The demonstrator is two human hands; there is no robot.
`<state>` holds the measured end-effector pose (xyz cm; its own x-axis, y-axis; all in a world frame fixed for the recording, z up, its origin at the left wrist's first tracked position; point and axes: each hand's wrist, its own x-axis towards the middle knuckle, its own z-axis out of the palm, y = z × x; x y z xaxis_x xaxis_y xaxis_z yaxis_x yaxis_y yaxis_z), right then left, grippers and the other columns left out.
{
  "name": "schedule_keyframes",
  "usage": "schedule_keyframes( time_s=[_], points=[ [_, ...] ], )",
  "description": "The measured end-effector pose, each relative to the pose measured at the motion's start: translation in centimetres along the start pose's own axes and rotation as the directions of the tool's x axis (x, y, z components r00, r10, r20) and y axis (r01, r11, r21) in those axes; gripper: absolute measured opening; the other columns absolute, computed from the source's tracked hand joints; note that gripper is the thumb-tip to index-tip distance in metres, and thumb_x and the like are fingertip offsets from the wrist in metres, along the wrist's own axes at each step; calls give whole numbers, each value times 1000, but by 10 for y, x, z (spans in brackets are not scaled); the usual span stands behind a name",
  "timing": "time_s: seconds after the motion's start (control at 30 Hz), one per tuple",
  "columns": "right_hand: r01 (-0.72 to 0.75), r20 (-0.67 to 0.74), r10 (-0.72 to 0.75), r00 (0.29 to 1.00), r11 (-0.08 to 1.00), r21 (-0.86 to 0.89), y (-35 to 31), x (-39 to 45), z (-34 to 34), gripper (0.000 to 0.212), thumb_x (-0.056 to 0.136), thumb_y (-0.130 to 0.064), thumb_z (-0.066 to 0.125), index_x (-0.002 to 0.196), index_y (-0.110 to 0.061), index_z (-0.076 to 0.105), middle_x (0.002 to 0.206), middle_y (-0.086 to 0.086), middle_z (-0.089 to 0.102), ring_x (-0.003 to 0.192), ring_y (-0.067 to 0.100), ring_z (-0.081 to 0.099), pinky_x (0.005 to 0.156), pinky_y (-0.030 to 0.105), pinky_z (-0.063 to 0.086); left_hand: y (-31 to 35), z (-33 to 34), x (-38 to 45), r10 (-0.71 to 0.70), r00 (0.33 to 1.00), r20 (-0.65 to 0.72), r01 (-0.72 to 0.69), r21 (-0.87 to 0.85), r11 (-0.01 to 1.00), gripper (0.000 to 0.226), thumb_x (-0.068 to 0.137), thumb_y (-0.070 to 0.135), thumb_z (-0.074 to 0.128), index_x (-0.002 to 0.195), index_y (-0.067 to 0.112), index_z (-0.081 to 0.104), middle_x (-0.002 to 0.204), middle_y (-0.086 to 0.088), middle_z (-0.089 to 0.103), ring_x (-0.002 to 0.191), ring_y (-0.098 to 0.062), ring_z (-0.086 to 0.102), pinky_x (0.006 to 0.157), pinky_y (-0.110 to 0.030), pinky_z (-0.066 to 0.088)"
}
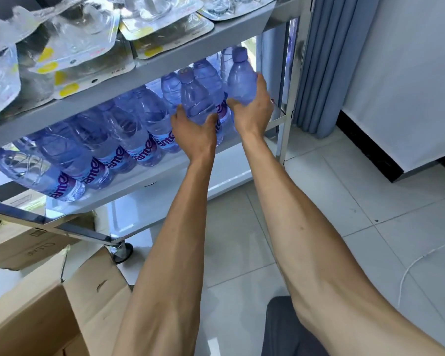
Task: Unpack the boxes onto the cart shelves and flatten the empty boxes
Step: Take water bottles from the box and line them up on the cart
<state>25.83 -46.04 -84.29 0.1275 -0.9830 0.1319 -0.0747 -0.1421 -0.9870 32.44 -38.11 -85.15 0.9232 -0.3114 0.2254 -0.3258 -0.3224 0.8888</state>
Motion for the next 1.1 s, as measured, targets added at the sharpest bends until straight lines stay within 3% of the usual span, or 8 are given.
schedule_keyframes(
  time_s=[0.1,0.2,0.37,0.47,0.6,0.67,0.87,1.1],
  points=[
    [47,91,-49,995,998,30,12,-5,8,80,76,-4,78,147,-9,42,144,5,53,131,20,49,107,28,39,0,0,-1,14,1000,-6,-14,19,1000,65,72,30,82,126,3,59,121,-13,62,112,-28,59,97,-40,47],
    [69,92,-73,993,997,46,17,0,15,81,76,-6,78,148,-9,40,144,6,52,131,21,49,109,35,39,0,0,-1,17,1000,-18,-16,42,999,67,72,30,83,128,2,58,122,-13,61,114,-27,58,98,-40,46],
    [85,97,-70,993,982,-170,35,5,15,85,71,-25,79,146,-24,38,123,7,53,113,23,50,88,30,48,3,0,-2,11,1000,-12,-10,44,999,65,72,29,82,127,4,59,120,-12,60,112,-27,58,97,-40,47],
    [54,93,-30,995,961,-270,53,4,14,72,74,-22,78,139,-23,45,118,6,55,109,24,53,88,33,50,0,1,-2,15,1000,-10,-15,32,999,67,73,29,83,129,3,58,123,-13,59,113,-28,57,97,-41,47],
    [42,-31,-48,998,982,-187,55,-3,21,70,76,-14,77,137,-16,45,118,6,61,107,23,57,85,28,49,-6,2,-3,41,999,-23,-40,10,999,68,73,29,82,130,1,57,124,-15,59,115,-29,57,97,-42,47],
    [24,-69,-34,997,990,-139,56,-6,24,63,73,-8,78,129,-10,48,115,7,63,106,24,59,87,35,53,-6,2,-3,32,999,-21,-32,8,999,67,73,29,81,129,1,57,125,-15,60,116,-30,57,97,-43,47],
    [34,-49,-41,998,989,-142,57,13,31,49,77,-5,73,122,-8,53,114,6,65,105,23,62,84,29,53,-4,1,-5,37,999,-32,-37,9,999,68,74,31,81,130,1,57,126,-15,58,118,-29,55,98,-41,45],
    [77,-1,-78,997,984,-159,68,24,35,56,81,-9,71,132,-12,48,122,4,62,111,21,60,87,27,49,-10,4,-3,35,999,-28,-35,1,999,70,74,33,82,133,5,55,128,-13,57,119,-28,56,99,-42,47]
  ],
)
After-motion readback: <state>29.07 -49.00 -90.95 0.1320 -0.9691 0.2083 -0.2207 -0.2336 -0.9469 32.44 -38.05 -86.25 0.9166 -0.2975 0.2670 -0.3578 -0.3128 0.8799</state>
